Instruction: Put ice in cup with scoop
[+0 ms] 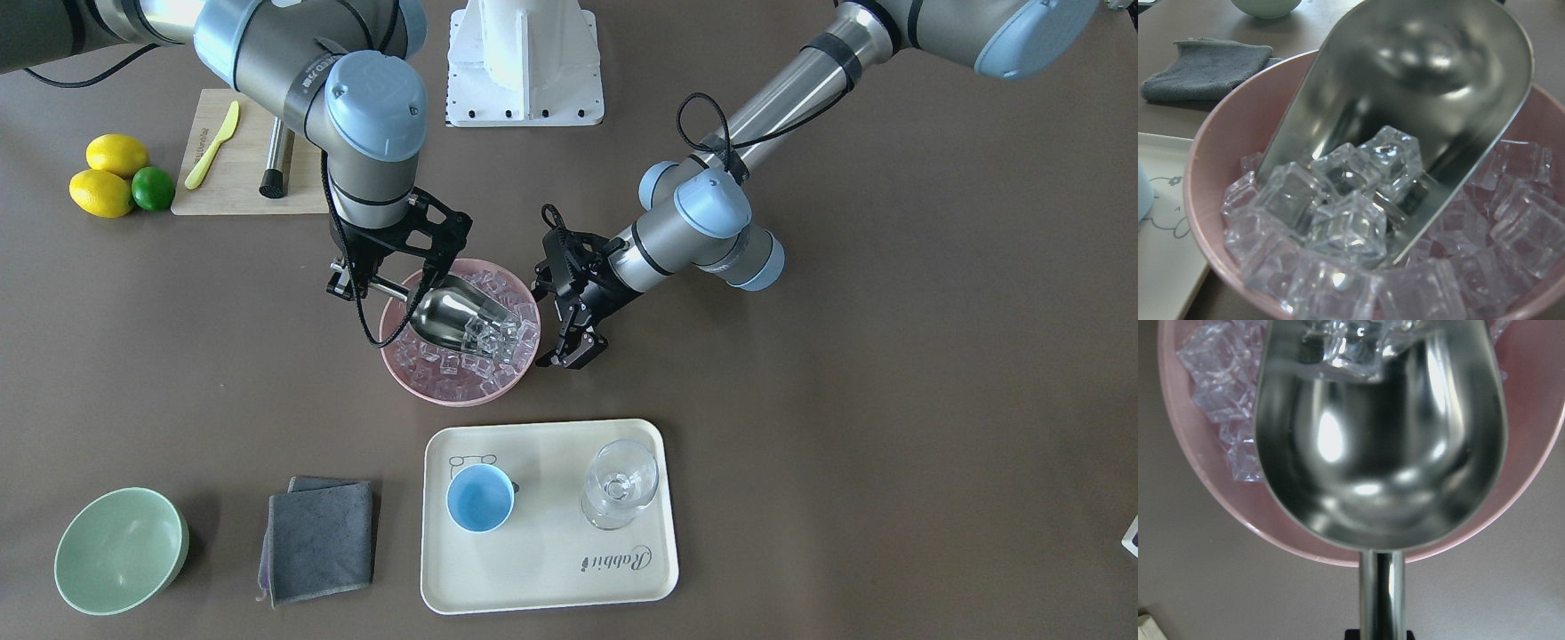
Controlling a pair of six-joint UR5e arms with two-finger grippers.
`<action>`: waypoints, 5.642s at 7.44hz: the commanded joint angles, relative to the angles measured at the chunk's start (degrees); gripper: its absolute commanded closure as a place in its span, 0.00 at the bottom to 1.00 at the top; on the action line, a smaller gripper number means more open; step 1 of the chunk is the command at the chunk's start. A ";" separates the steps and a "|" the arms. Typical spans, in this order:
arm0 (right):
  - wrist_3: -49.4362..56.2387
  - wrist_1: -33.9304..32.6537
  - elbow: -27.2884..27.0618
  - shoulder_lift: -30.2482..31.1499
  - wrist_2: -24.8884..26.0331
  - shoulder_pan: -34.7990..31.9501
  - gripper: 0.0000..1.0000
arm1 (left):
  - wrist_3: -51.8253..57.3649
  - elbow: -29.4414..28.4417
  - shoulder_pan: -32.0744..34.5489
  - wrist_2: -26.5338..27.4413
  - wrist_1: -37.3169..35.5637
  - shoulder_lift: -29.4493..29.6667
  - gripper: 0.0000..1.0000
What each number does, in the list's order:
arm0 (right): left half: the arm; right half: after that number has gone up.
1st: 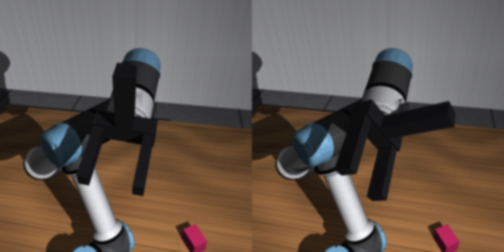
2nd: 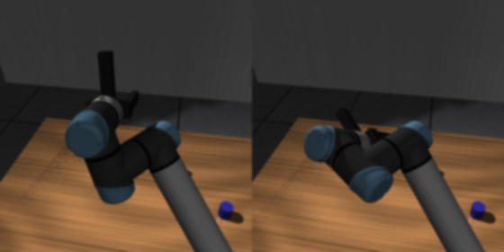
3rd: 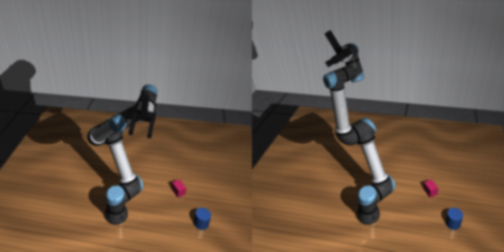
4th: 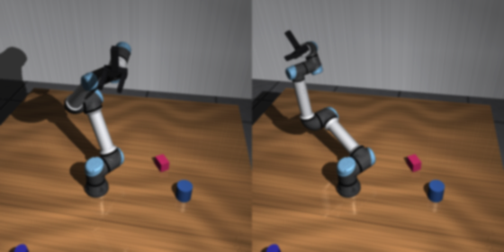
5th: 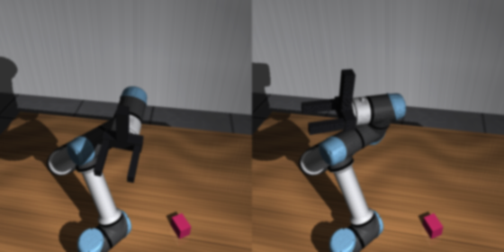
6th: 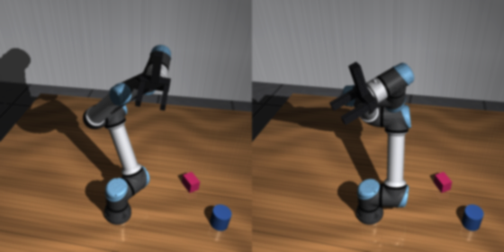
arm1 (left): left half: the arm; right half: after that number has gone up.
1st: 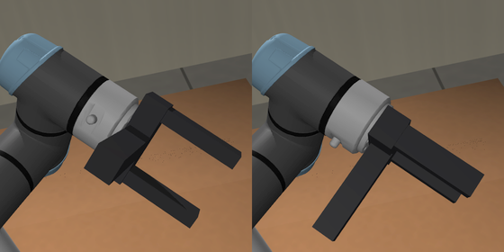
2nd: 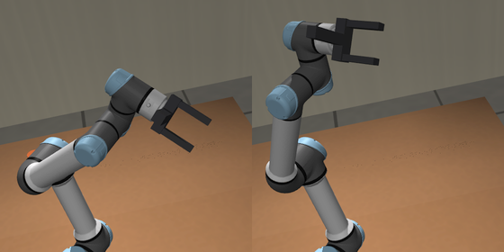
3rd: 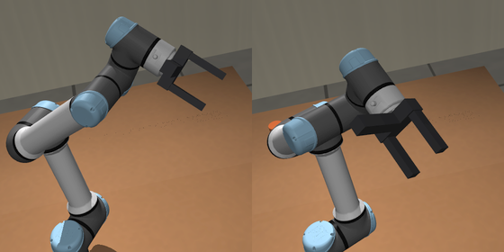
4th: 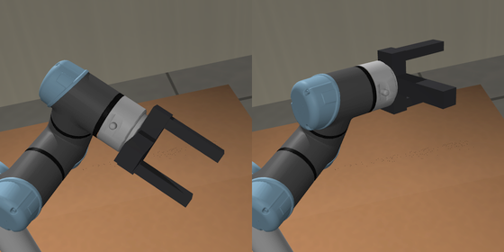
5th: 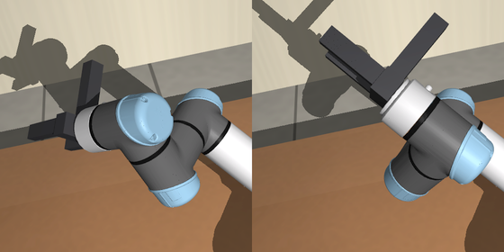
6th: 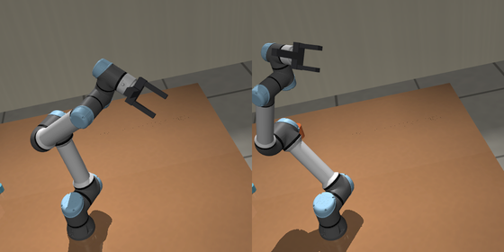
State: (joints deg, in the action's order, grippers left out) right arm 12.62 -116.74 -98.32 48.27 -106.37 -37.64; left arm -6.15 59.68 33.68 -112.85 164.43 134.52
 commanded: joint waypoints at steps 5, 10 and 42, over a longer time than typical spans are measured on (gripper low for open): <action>-7.70 13.70 -6.97 8.23 0.37 -0.07 1.00 | 0.17 0.18 -0.02 0.00 -1.30 0.57 0.01; -15.32 23.02 -11.01 13.07 0.46 -4.97 1.00 | 0.17 7.68 0.06 -0.17 -9.86 -2.22 0.01; -1.28 -21.25 34.10 -25.52 -18.26 -15.01 1.00 | 0.61 35.60 56.93 -24.52 -76.54 -51.55 0.01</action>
State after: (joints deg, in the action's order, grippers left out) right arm 11.38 -138.07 -61.50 21.37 -124.83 -52.65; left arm -5.45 95.30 90.58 -137.43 87.93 83.12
